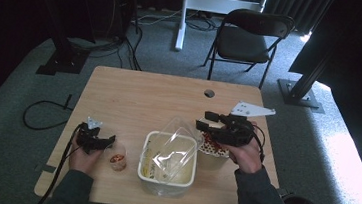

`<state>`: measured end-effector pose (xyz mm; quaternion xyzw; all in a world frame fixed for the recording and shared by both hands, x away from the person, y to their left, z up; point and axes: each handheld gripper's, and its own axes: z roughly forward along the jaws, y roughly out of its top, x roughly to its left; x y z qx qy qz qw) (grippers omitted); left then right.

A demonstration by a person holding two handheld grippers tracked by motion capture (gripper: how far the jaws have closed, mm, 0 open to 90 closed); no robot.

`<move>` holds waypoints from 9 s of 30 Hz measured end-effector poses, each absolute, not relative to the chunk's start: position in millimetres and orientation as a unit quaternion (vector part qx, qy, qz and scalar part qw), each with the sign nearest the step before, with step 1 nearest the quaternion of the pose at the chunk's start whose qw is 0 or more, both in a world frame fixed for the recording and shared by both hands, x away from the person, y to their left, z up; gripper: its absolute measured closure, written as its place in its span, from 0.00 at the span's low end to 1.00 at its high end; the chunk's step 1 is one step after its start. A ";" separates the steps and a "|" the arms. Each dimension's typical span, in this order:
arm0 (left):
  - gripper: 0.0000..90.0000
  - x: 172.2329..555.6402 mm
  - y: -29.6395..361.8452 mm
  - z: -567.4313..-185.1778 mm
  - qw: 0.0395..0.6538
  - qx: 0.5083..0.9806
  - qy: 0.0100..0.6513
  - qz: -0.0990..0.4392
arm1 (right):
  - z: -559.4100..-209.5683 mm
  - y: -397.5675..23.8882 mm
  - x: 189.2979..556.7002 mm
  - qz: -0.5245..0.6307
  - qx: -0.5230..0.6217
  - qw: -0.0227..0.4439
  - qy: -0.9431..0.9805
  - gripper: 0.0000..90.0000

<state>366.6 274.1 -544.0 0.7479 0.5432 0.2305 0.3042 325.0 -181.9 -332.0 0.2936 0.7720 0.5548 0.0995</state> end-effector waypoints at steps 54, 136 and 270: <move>0.18 365.8 274.2 -544.0 0.305 0.747 0.543 0.232 | -386.0 -211.2 327.6 0.506 0.360 0.174 0.765 0.61; 0.38 287.4 241.7 -487.7 0.491 0.782 0.339 0.177 | -420.6 -283.5 320.8 0.489 0.461 0.211 0.710 0.54; 0.28 404.3 10.8 -320.9 0.556 0.819 0.128 0.060 | -402.0 -226.0 336.9 0.523 0.385 0.296 0.700 0.48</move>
